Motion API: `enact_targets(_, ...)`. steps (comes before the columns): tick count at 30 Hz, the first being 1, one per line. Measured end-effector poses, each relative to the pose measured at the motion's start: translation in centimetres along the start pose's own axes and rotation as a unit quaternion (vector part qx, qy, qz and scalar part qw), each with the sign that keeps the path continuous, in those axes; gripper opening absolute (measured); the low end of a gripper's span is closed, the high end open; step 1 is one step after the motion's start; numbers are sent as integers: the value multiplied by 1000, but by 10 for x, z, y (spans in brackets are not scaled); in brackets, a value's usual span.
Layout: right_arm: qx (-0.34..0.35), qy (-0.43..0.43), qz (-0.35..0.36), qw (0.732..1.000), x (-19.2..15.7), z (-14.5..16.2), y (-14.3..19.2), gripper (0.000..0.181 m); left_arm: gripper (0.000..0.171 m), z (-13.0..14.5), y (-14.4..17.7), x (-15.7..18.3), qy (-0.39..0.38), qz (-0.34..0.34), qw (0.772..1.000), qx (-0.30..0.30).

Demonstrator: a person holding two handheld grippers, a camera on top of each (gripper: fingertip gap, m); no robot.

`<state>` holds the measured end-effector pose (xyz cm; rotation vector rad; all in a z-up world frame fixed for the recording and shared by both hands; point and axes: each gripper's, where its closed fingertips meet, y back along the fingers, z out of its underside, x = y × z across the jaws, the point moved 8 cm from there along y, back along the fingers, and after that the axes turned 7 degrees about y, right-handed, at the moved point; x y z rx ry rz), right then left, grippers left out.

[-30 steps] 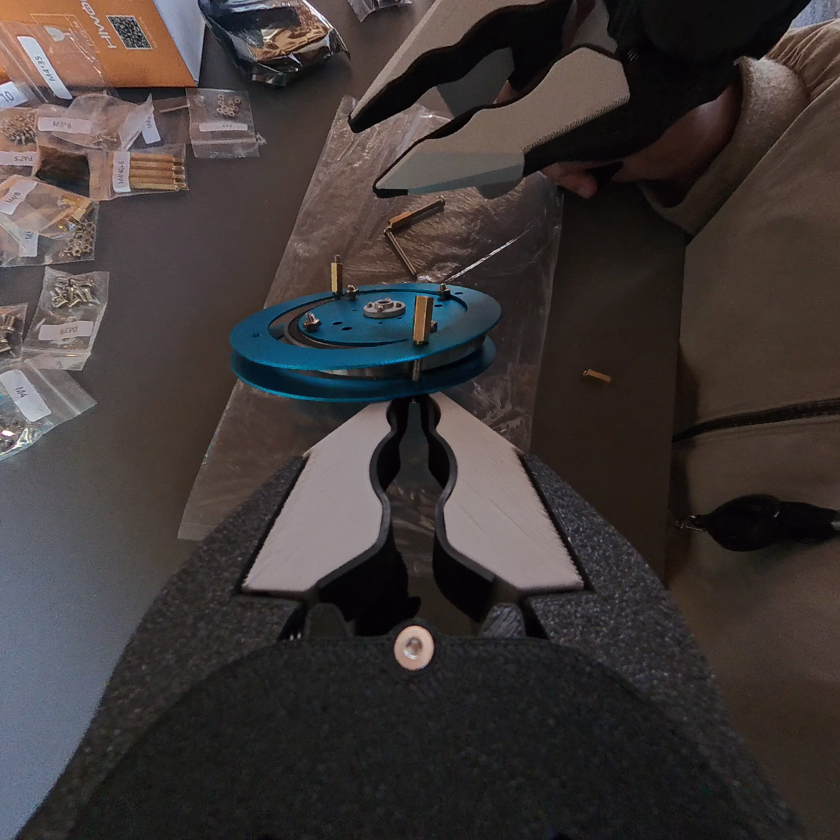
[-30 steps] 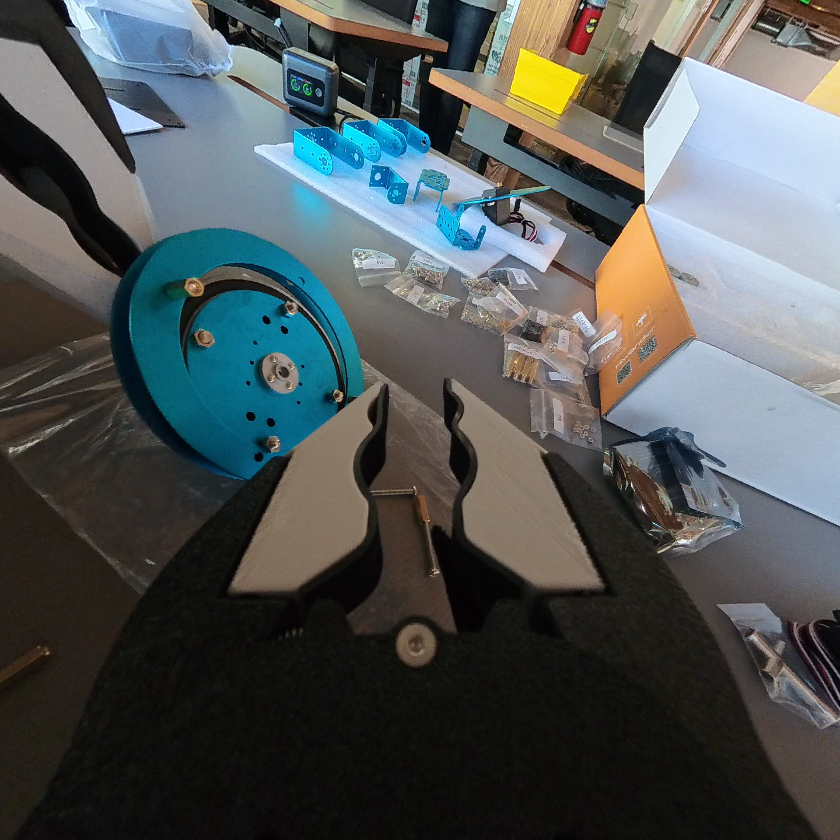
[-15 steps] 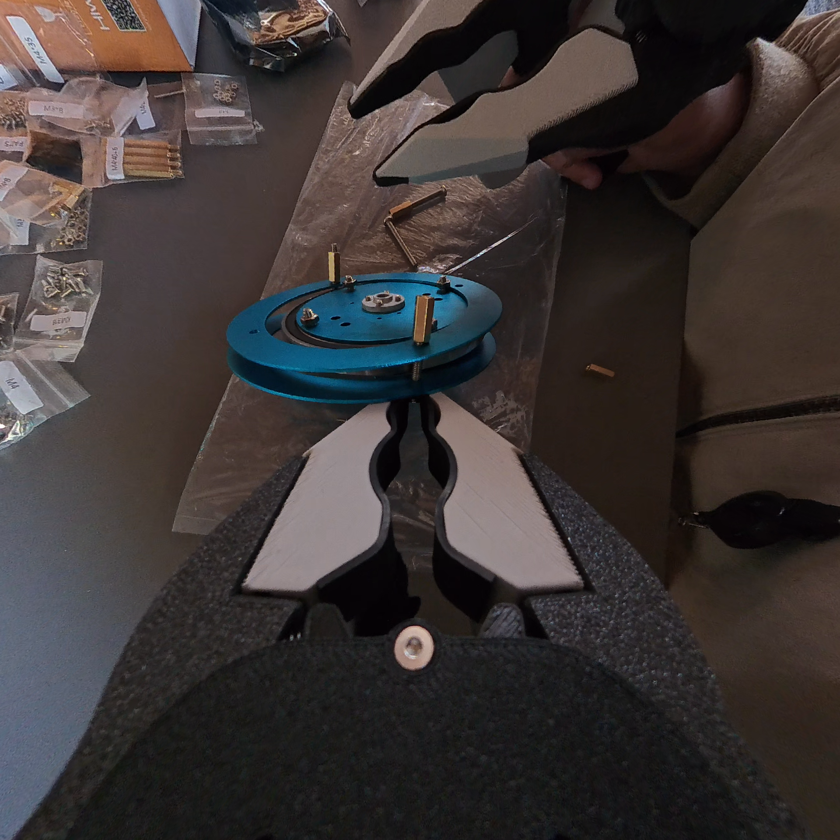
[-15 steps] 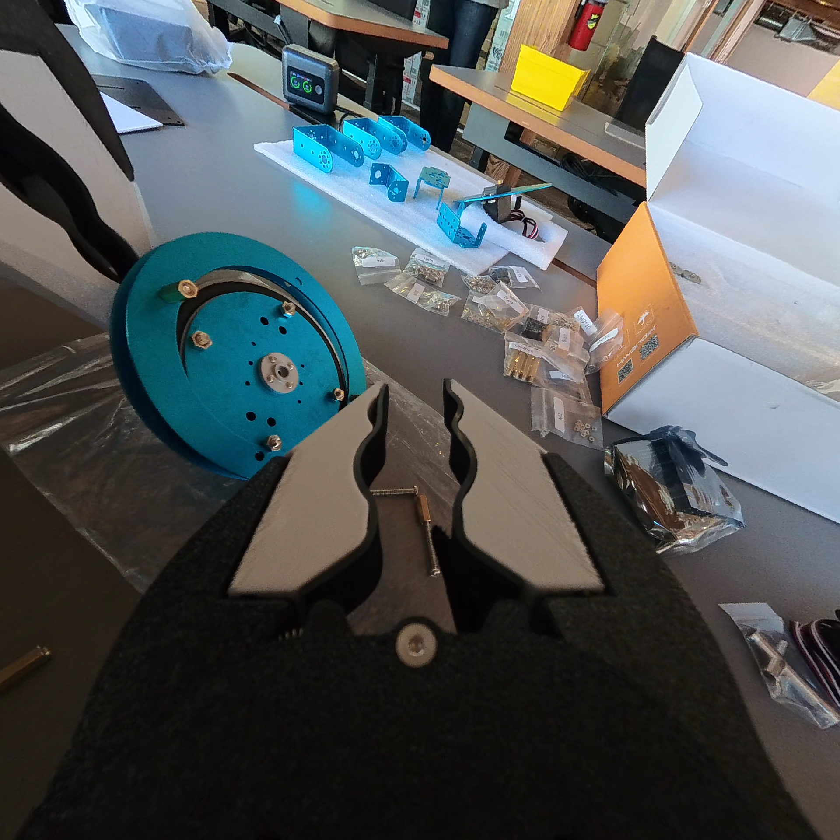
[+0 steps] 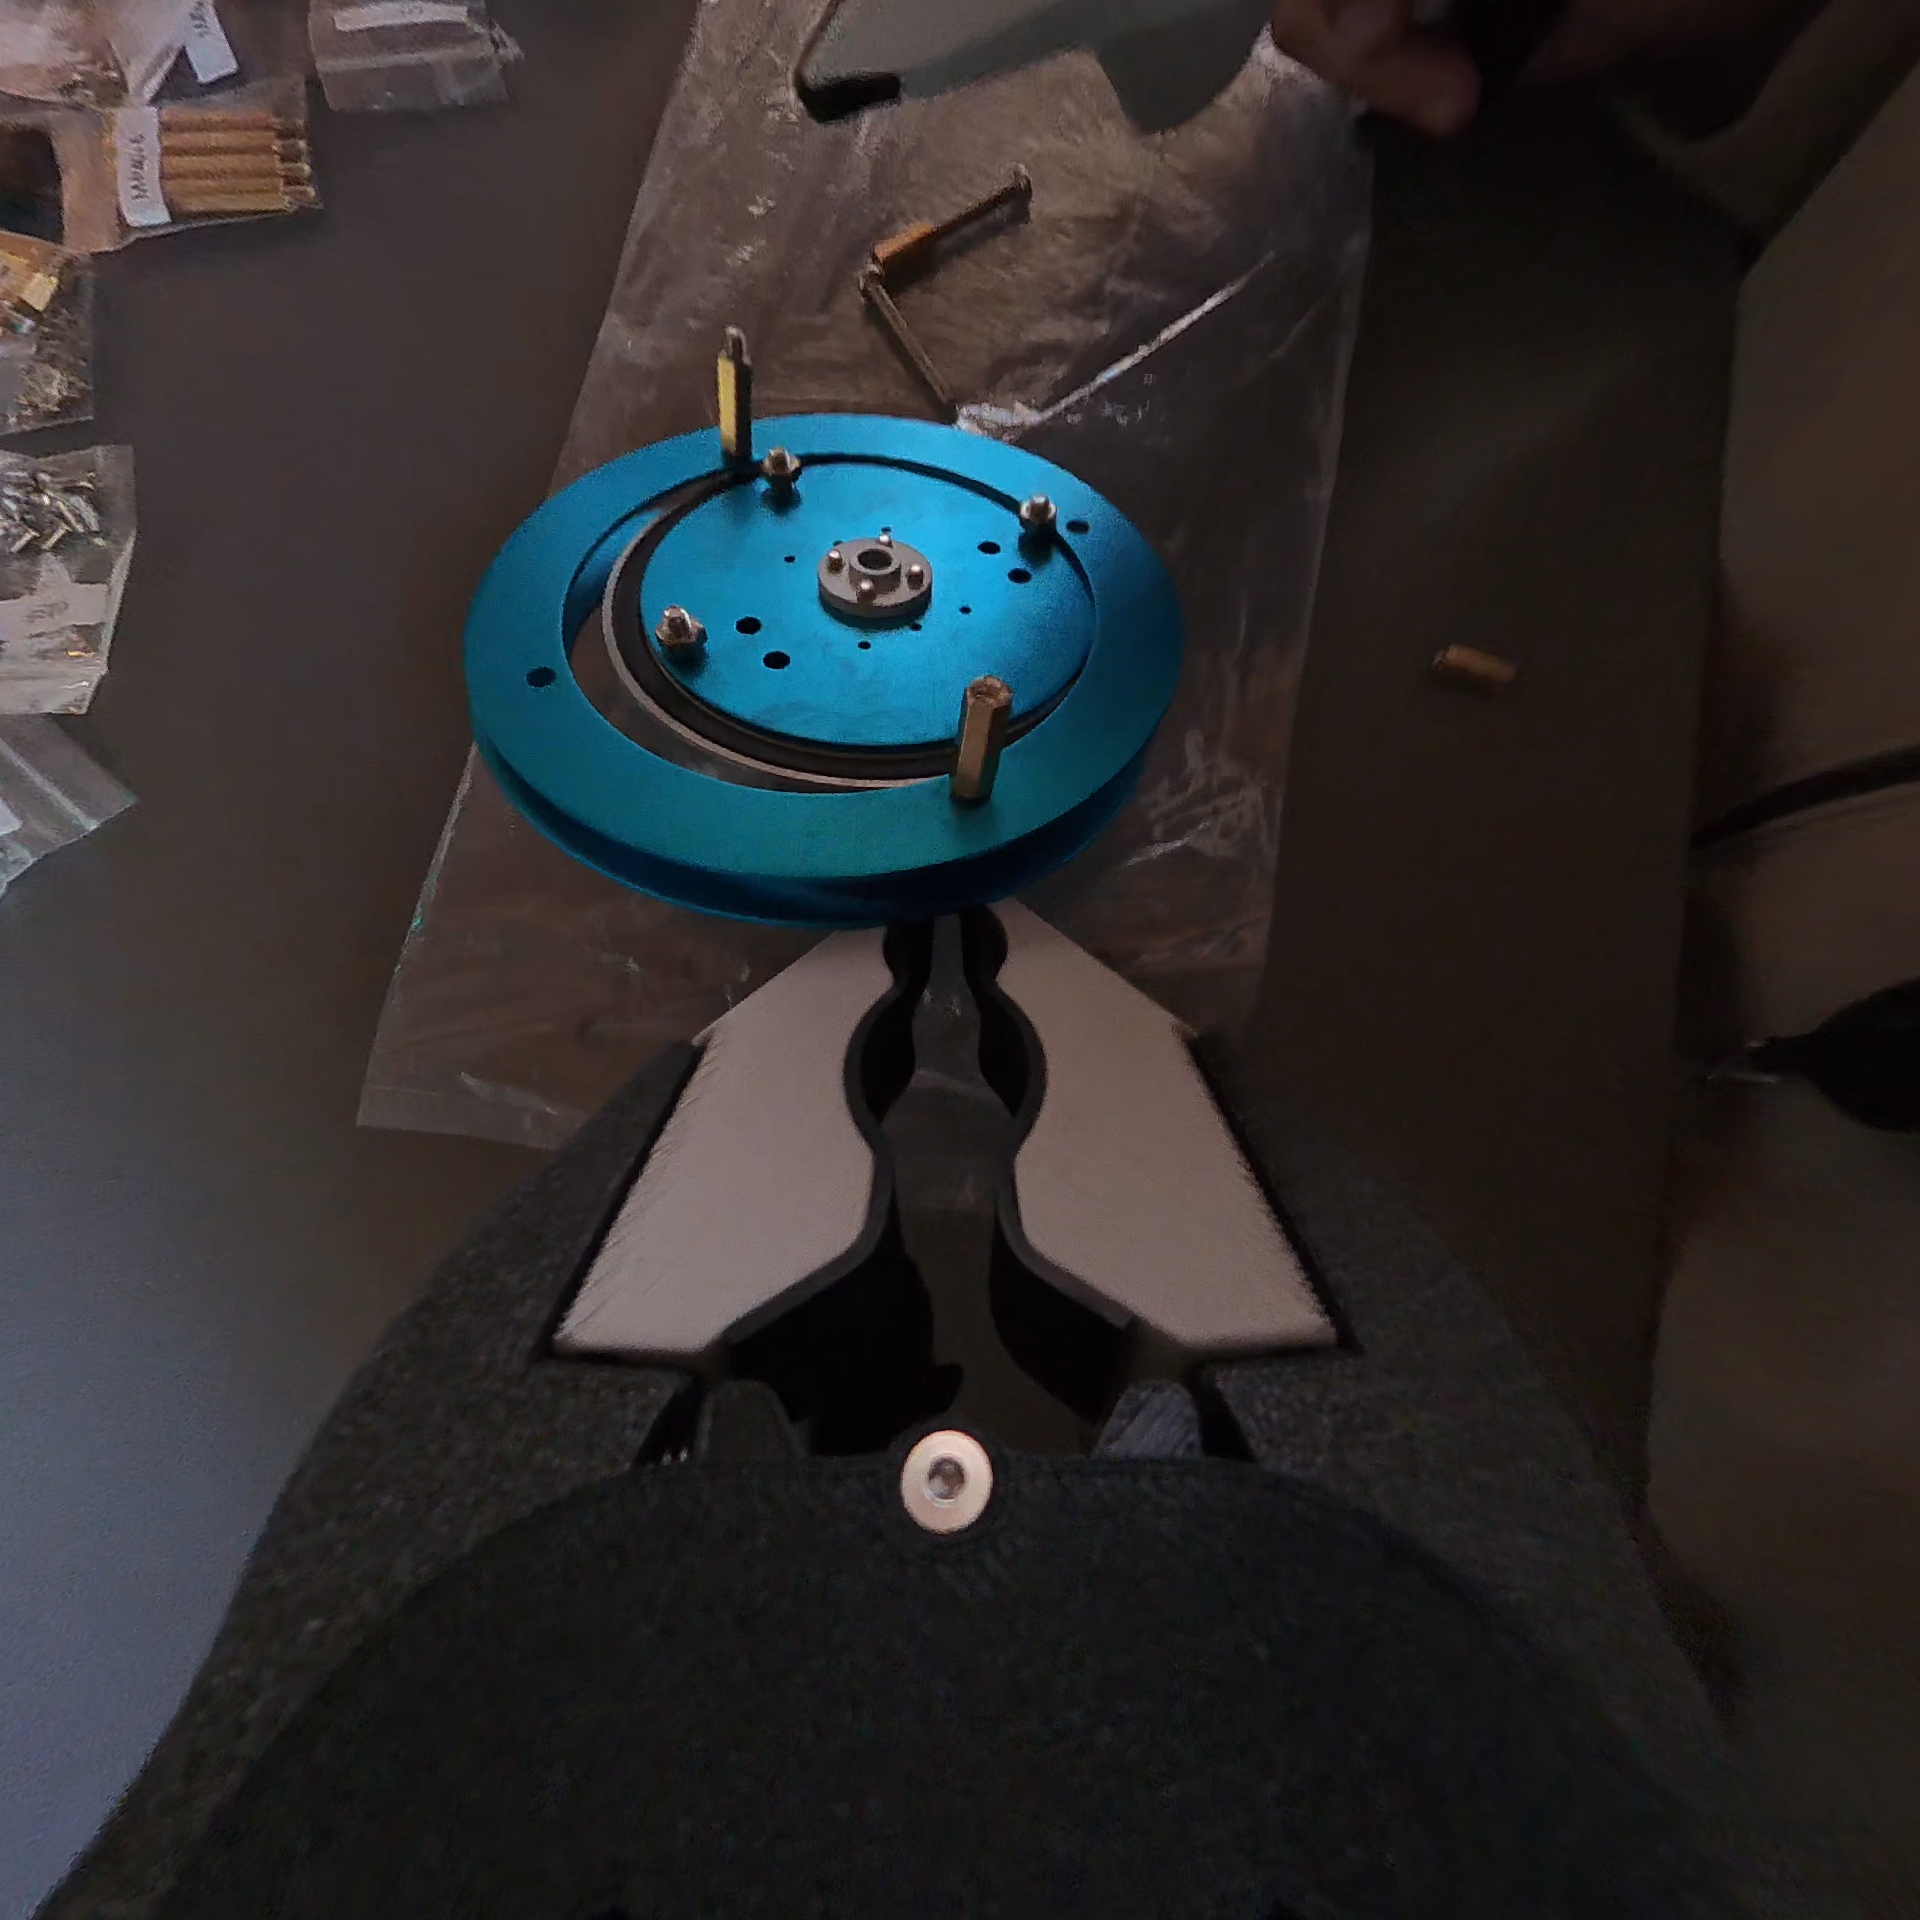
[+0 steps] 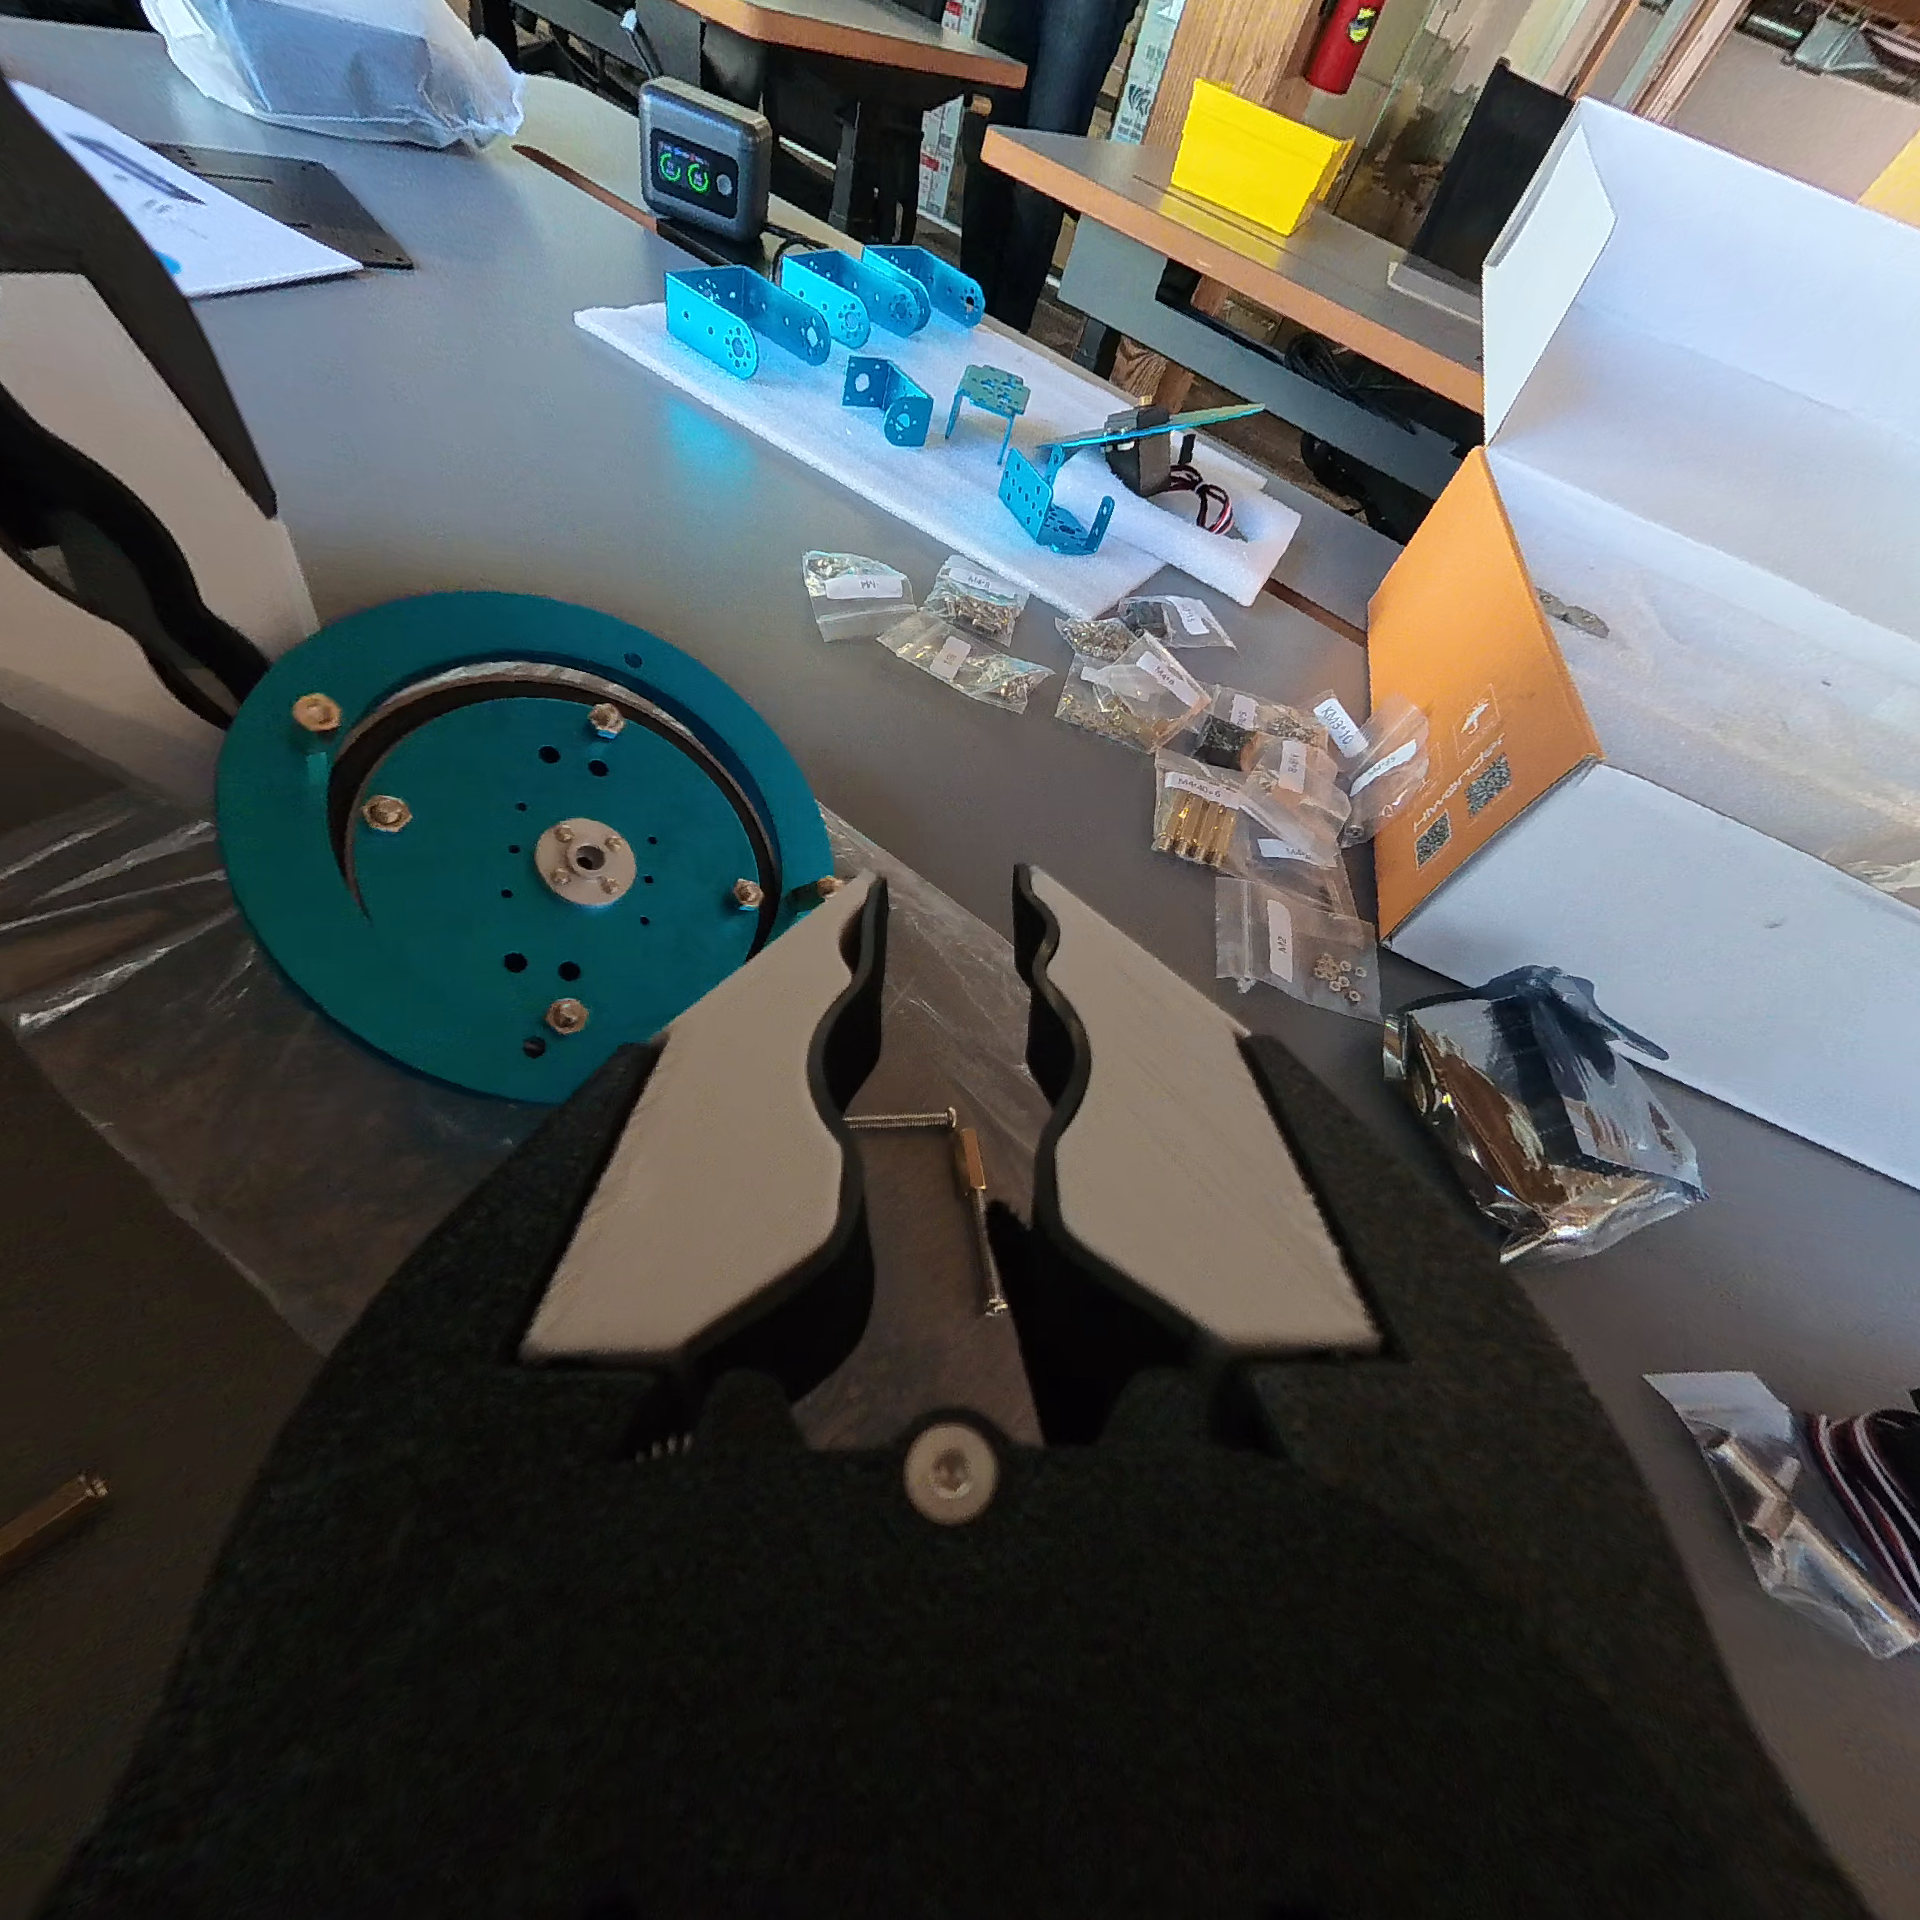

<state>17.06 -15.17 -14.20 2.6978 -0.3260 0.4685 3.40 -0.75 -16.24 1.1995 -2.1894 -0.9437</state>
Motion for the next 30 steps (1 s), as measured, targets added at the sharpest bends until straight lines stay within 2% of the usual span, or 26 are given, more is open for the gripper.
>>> enact_targets(8, -6, 0, -1, 1000, 0, 1, -1, 23, 0, 13, -7, 11, -78, -3, 996, -31)
enact_targets(19, -9, 0, -1, 1000, -1, 1, -2, 23, 0, 16, -7, 11, -54, 10, 998, -10)
enact_targets(30, -13, 7, -1, 1000, -2, 2, -3, 23, 0, 31, 12, 7, -5, -30, 999, 9)
